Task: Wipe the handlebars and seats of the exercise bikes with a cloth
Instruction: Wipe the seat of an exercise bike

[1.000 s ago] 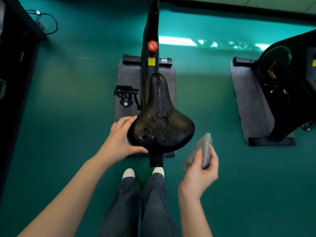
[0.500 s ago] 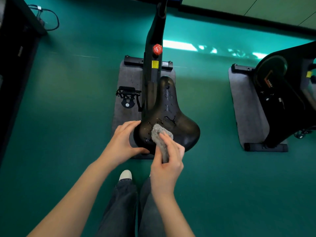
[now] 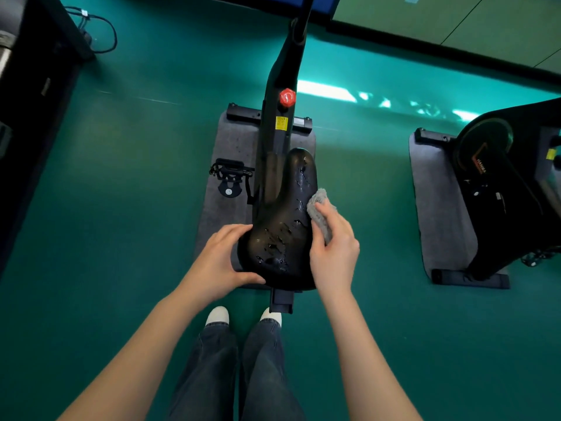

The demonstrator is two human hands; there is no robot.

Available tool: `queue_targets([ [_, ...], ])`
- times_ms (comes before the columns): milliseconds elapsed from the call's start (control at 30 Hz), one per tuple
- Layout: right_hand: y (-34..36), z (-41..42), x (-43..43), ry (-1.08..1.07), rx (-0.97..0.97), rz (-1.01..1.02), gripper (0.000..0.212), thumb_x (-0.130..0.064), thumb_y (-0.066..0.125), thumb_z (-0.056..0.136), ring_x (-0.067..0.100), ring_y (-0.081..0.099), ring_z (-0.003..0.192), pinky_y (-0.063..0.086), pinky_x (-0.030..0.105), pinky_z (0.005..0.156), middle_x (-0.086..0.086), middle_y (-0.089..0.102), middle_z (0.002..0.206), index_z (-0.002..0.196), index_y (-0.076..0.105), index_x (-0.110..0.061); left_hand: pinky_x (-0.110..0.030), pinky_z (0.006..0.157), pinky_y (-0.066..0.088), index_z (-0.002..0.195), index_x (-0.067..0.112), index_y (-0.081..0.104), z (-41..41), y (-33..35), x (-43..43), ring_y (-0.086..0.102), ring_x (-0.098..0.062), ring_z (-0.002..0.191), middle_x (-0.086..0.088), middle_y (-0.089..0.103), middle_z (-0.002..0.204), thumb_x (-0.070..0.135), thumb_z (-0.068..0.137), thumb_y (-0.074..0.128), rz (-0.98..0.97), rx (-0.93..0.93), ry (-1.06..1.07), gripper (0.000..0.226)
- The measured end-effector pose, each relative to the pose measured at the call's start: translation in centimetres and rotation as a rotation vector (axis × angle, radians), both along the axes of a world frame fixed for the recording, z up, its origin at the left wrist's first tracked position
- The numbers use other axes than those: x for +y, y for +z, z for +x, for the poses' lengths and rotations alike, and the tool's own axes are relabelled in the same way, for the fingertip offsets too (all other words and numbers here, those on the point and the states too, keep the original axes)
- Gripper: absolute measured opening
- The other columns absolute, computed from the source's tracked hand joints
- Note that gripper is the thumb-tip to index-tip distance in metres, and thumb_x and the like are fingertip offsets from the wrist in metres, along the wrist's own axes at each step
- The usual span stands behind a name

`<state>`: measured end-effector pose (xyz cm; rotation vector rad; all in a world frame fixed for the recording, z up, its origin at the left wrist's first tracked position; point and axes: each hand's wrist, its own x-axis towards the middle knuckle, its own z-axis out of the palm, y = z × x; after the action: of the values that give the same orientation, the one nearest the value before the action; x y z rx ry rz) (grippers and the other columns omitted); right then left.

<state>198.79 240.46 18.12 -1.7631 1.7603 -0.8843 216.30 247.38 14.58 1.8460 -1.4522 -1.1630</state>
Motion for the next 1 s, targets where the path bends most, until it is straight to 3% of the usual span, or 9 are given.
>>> queue_targets([
  [167,0.1,0.5,2.2,0.095,0.051,-0.066,0.034,0.009,0.066,0.079,0.021,0.059,0.116,0.042,0.029,0.102,0.003,0.069,0.117,0.107,0.072,-0.009,-0.033,0.108,0.033,0.133,0.026,0.044,0.0,0.0,0.0,0.040,-0.009,0.124,0.016,0.042,0.128,0.042,0.050,0.088,0.002,0.012,0.002,0.095],
  [267,0.4,0.9,3.4,0.160,0.024,-0.071,0.035,0.012,0.068,0.076,0.020,0.061,0.110,0.044,0.025,0.099,0.001,0.070,0.113,0.105,0.073,-0.008,-0.030,0.106,0.033,0.129,0.032,0.044,-0.1,-0.1,-0.1,0.040,-0.008,0.122,0.021,0.041,0.123,0.040,0.050,0.089,-0.012,0.025,0.007,0.092],
  [400,1.6,0.7,3.3,0.141,-0.226,0.090,0.035,0.009,0.067,0.080,0.003,0.064,0.099,0.043,0.011,0.090,-0.001,0.069,0.105,0.104,0.073,-0.015,-0.025,0.104,0.032,0.124,0.041,0.040,-0.1,-0.2,0.0,0.041,-0.006,0.122,0.029,0.040,0.121,0.040,0.048,0.089,-0.017,0.036,0.014,0.091],
  [567,3.2,-0.8,-2.5,-0.099,-0.458,0.127,0.027,0.005,0.060,0.087,0.011,0.064,0.106,0.048,0.028,0.099,0.006,0.069,0.112,0.111,0.069,-0.006,-0.029,0.107,0.031,0.123,0.052,0.034,-0.1,-0.5,0.2,0.039,-0.003,0.123,0.038,0.034,0.124,0.058,0.045,0.081,0.008,0.048,0.017,0.091],
  [667,2.7,-0.1,-6.3,-0.133,-0.431,0.166,0.027,0.003,0.058,0.089,0.017,0.062,0.112,0.045,0.029,0.103,0.007,0.068,0.116,0.113,0.067,-0.005,-0.033,0.108,0.033,0.125,0.052,0.035,-0.1,-0.6,0.3,0.039,-0.004,0.124,0.038,0.034,0.125,0.061,0.044,0.078,0.011,0.049,0.023,0.092],
  [767,1.2,1.0,-6.7,-0.051,-0.334,0.208,0.025,-0.003,0.061,0.089,0.017,0.061,0.111,0.043,0.022,0.101,0.004,0.068,0.114,0.112,0.068,-0.008,-0.034,0.108,0.034,0.126,0.053,0.035,-0.1,-0.7,0.4,0.039,-0.003,0.124,0.038,0.034,0.126,0.056,0.047,0.083,0.012,0.054,0.036,0.092],
  [933,0.2,1.2,-3.7,0.025,-0.160,0.020,0.025,-0.002,0.073,0.080,0.019,0.057,0.102,0.034,0.004,0.093,-0.001,0.065,0.109,0.104,0.073,-0.011,-0.034,0.108,0.035,0.128,0.049,0.038,-0.1,-0.9,0.5,0.041,-0.003,0.123,0.035,0.035,0.126,0.051,0.048,0.086,0.009,0.057,0.054,0.093],
  [1000,0.3,1.0,-2.7,0.082,-0.110,-0.024,0.026,0.000,0.075,0.078,0.020,0.057,0.096,0.034,0.002,0.091,-0.005,0.065,0.105,0.101,0.075,-0.011,-0.034,0.108,0.035,0.129,0.048,0.039,-0.1,-0.9,0.5,0.040,-0.003,0.123,0.035,0.036,0.127,0.051,0.047,0.086,0.016,0.062,0.059,0.094],
])
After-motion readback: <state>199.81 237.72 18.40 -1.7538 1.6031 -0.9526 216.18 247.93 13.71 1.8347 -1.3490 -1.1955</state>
